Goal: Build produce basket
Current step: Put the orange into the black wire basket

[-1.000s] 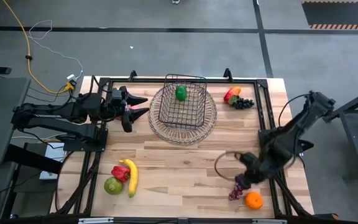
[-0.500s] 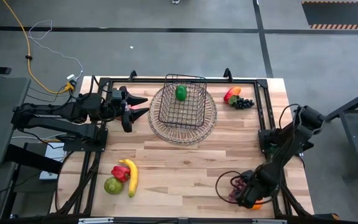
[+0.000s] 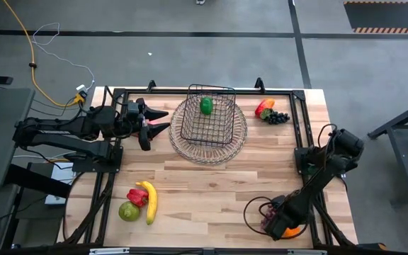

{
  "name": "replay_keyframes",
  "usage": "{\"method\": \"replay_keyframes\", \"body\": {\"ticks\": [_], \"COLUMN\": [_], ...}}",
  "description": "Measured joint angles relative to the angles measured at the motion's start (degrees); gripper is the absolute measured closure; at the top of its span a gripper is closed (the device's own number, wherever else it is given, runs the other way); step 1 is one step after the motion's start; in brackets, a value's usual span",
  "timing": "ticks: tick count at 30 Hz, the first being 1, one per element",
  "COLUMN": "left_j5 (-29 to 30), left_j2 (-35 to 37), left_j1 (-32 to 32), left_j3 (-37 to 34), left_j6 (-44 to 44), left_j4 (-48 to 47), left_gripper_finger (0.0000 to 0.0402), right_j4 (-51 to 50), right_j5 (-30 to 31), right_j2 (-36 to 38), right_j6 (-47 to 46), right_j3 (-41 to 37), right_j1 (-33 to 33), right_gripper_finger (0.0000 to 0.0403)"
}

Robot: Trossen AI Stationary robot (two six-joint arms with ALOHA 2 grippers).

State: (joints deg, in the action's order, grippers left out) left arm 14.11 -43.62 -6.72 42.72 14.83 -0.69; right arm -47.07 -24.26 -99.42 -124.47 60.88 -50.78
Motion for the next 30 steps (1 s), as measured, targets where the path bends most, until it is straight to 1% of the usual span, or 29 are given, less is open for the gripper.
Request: {"method": "replay_keyframes", "body": {"ticks": [5, 9, 12, 15, 21, 24, 27, 30], "left_j5": [0.0, 0.0, 0.0, 0.0, 0.0, 0.0, 0.0, 0.0], "left_j2": [0.0, 0.0, 0.0, 0.0, 0.0, 0.0, 0.0, 0.0], "left_j1": [0.0, 0.0, 0.0, 0.0, 0.0, 0.0, 0.0, 0.0], "left_j3": [0.0, 0.0, 0.0, 0.0, 0.0, 0.0, 0.0, 0.0], "left_j6": [0.01, 0.04, 0.07, 0.04, 0.02, 0.02, 0.0, 0.0], "left_j4": [0.0, 0.0, 0.01, 0.0, 0.0, 0.0, 0.0, 0.02], "left_gripper_finger": [0.0184, 0.0184, 0.0183, 0.0183, 0.0183, 0.0183, 0.0184, 0.0183], "right_j4": [-0.03, 0.14, 0.12, 0.15, 0.16, 0.05, 0.19, 0.96], "right_j5": [-3.04, -3.12, -3.12, -3.27, -3.91, -7.2, -9.27, -9.25], "right_j2": [-2.0, -2.68, -2.68, -2.68, -2.57, -2.39, -0.16, 4.15], "right_j6": [1.65, 1.93, 1.93, 1.95, 3.69, 8.42, 17.81, 27.67], "right_j3": [0.0, 0.0, 0.0, 0.0, 0.0, 0.17, 1.95, 4.06], "right_j1": [0.0, 0.0, 0.0, 0.02, 0.43, 1.1, 2.26, 4.56], "right_gripper_finger": [0.0004, 0.0004, 0.0012, 0.0033, 0.0092, 0.0105, 0.0107, 0.0105]}}
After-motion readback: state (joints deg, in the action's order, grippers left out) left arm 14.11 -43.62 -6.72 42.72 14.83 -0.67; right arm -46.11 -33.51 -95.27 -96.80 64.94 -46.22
